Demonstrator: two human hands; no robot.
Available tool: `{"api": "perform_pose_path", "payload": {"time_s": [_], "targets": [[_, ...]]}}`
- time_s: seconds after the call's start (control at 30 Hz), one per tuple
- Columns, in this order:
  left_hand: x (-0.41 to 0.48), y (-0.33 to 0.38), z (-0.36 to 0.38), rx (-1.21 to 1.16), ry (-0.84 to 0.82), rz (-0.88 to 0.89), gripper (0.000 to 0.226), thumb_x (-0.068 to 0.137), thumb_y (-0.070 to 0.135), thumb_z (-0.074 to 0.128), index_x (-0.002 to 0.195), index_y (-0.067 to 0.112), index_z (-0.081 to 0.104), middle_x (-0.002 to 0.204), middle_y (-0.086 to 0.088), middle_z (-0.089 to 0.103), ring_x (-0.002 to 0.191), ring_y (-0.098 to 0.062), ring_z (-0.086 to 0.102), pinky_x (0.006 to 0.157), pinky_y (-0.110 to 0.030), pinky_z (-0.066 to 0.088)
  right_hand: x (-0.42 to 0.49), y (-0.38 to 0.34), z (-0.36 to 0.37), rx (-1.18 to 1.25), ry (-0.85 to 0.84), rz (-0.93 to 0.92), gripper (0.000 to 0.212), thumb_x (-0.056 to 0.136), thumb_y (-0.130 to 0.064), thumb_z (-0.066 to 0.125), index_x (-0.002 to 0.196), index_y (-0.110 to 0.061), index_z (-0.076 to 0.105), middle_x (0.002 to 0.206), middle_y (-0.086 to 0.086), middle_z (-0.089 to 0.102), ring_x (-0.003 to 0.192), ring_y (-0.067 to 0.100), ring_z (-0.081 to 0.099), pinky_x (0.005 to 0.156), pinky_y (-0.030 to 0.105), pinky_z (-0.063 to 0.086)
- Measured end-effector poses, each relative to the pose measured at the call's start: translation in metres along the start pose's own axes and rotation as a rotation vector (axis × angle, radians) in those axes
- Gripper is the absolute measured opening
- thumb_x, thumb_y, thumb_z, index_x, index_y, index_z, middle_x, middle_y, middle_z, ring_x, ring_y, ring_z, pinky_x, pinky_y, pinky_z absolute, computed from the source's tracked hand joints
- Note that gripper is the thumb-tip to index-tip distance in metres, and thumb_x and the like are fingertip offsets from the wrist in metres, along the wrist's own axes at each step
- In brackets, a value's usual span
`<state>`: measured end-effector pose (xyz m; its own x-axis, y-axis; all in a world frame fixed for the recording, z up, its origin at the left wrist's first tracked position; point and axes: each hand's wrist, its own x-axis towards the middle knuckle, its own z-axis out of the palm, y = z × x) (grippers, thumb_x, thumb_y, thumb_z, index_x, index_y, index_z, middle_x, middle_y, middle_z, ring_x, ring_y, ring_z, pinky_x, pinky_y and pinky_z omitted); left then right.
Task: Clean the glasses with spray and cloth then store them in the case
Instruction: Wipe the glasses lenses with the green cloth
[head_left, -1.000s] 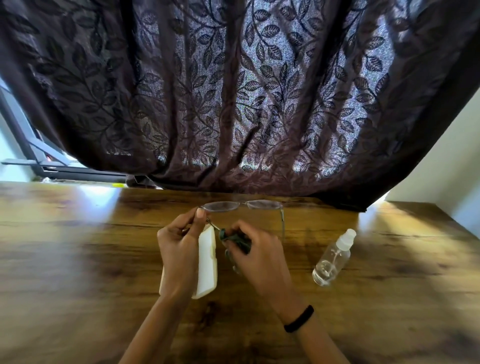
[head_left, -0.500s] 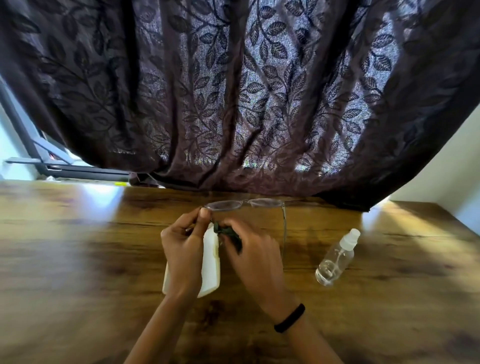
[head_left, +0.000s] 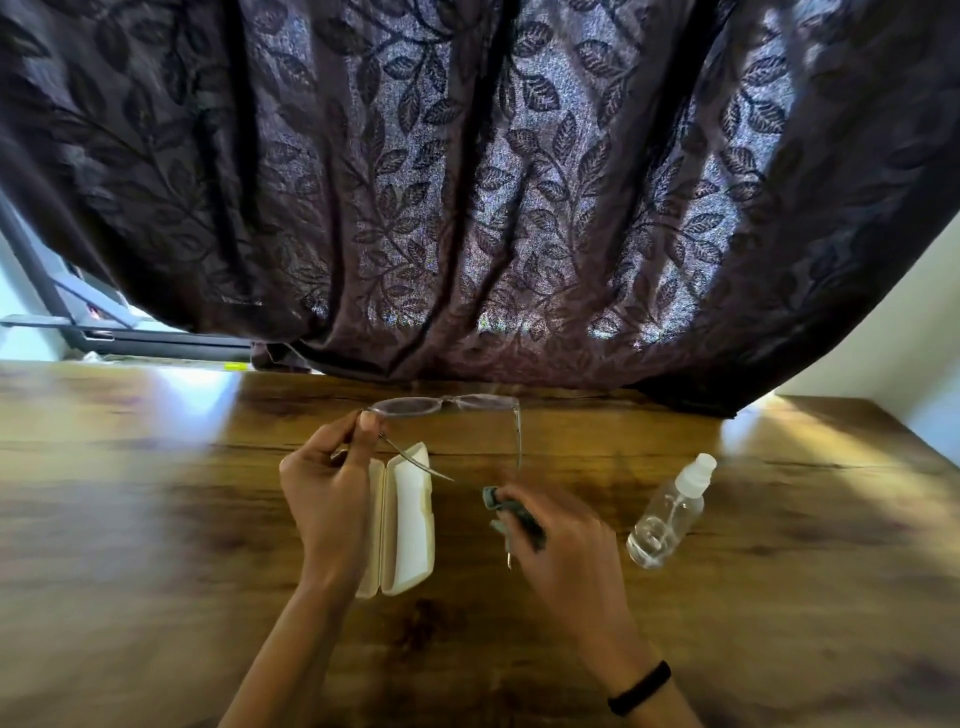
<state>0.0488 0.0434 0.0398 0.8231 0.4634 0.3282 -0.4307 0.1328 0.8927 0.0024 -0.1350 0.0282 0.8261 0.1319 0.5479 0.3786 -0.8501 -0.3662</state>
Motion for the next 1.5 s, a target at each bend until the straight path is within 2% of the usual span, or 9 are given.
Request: {"api": "perform_pose_path", "payload": {"time_s": [0.17, 0.33, 0.43, 0.57, 0.73, 0.93, 1.17, 1.37, 1.5], "targets": [[0.010, -0.002, -0.011, 0.003, 0.022, 0.008, 0.010, 0.072, 0.035, 0.065, 0.074, 0.042, 0.072, 0.072, 0.019, 0.071, 0.076, -0.006, 0.062, 0.076, -0.030, 0.047, -0.001, 0.027, -0.001, 0.057, 0.050, 0.179, 0.029, 0.088, -0.018, 0.057, 0.117, -0.021, 0.053, 0.094, -0.002, 0.067, 0.075, 0.006, 0.059, 0.059, 0.018, 0.049], [0.013, -0.001, -0.012, 0.001, -0.001, 0.019, 0.010, 0.071, 0.038, 0.065, 0.075, 0.042, 0.072, 0.072, 0.020, 0.071, 0.072, 0.002, 0.061, 0.068, -0.016, 0.048, 0.008, 0.053, 0.009, -0.085, -0.023, 0.288, 0.023, 0.093, -0.016, 0.048, 0.115, -0.013, 0.047, 0.093, 0.006, 0.066, 0.070, 0.011, 0.055, 0.054, 0.016, 0.039], [0.011, 0.000, -0.009, -0.001, -0.010, 0.006, 0.010, 0.070, 0.037, 0.065, 0.073, 0.043, 0.073, 0.071, 0.020, 0.071, 0.072, 0.004, 0.062, 0.068, -0.011, 0.048, 0.007, 0.061, 0.015, -0.173, -0.125, 0.300, 0.021, 0.092, -0.016, 0.047, 0.113, -0.014, 0.051, 0.106, 0.004, 0.062, 0.091, 0.017, 0.059, 0.069, 0.025, 0.051], [0.010, 0.001, -0.007, -0.009, -0.015, -0.017, 0.013, 0.072, 0.030, 0.065, 0.070, 0.040, 0.073, 0.069, 0.018, 0.071, 0.072, 0.003, 0.063, 0.072, -0.014, 0.049, 0.005, 0.062, 0.019, -0.172, -0.207, 0.274, 0.025, 0.092, -0.018, 0.049, 0.115, -0.014, 0.055, 0.123, 0.002, 0.052, 0.113, 0.020, 0.047, 0.096, 0.033, 0.045], [0.007, 0.002, -0.004, -0.023, -0.044, -0.015, 0.009, 0.072, 0.028, 0.065, 0.070, 0.033, 0.073, 0.058, 0.020, 0.066, 0.053, 0.009, 0.053, 0.051, -0.004, 0.040, 0.017, 0.043, 0.004, 0.224, 0.032, 0.327, 0.011, 0.092, -0.020, 0.050, 0.101, -0.024, 0.056, 0.091, -0.011, 0.057, 0.085, 0.003, 0.056, 0.072, 0.016, 0.043], [0.002, 0.004, 0.001, 0.001, -0.206, 0.006, 0.010, 0.077, 0.021, 0.062, 0.084, 0.020, 0.069, 0.050, 0.025, 0.055, 0.043, 0.010, 0.045, 0.044, -0.001, 0.033, 0.026, 0.026, -0.010, 0.819, -0.012, 0.499, 0.018, 0.093, -0.025, 0.045, 0.099, -0.020, 0.062, 0.061, -0.004, 0.061, 0.054, 0.003, 0.056, 0.049, 0.014, 0.046], [0.001, 0.006, 0.003, -0.006, -0.316, 0.049, 0.026, 0.078, 0.016, 0.059, 0.098, 0.001, 0.066, 0.053, 0.024, 0.057, 0.047, 0.013, 0.047, 0.047, 0.000, 0.033, 0.027, 0.026, -0.020, 1.024, -0.064, 0.617, 0.036, 0.082, -0.041, 0.049, 0.085, -0.008, 0.064, 0.063, 0.003, 0.068, 0.056, 0.010, 0.061, 0.048, 0.016, 0.048], [0.007, 0.009, -0.002, 0.082, -0.465, 0.041, 0.024, 0.076, 0.020, 0.058, 0.085, 0.038, 0.072, 0.076, 0.012, 0.061, 0.057, -0.002, 0.054, 0.048, -0.014, 0.047, 0.031, 0.026, -0.031, 1.139, 0.186, 0.634, 0.033, 0.077, -0.038, 0.059, 0.082, -0.007, 0.069, 0.070, 0.008, 0.070, 0.066, 0.019, 0.062, 0.058, 0.024, 0.051], [0.008, 0.003, -0.006, 0.041, -0.596, -0.105, 0.023, 0.081, 0.023, 0.055, 0.094, 0.032, 0.072, 0.073, 0.006, 0.067, 0.069, -0.008, 0.063, 0.067, -0.021, 0.055, 0.031, 0.024, -0.031, 1.197, 0.262, 0.628, 0.029, 0.080, -0.029, 0.061, 0.083, -0.002, 0.069, 0.074, 0.014, 0.070, 0.070, 0.023, 0.062, 0.063, 0.025, 0.051]]}}
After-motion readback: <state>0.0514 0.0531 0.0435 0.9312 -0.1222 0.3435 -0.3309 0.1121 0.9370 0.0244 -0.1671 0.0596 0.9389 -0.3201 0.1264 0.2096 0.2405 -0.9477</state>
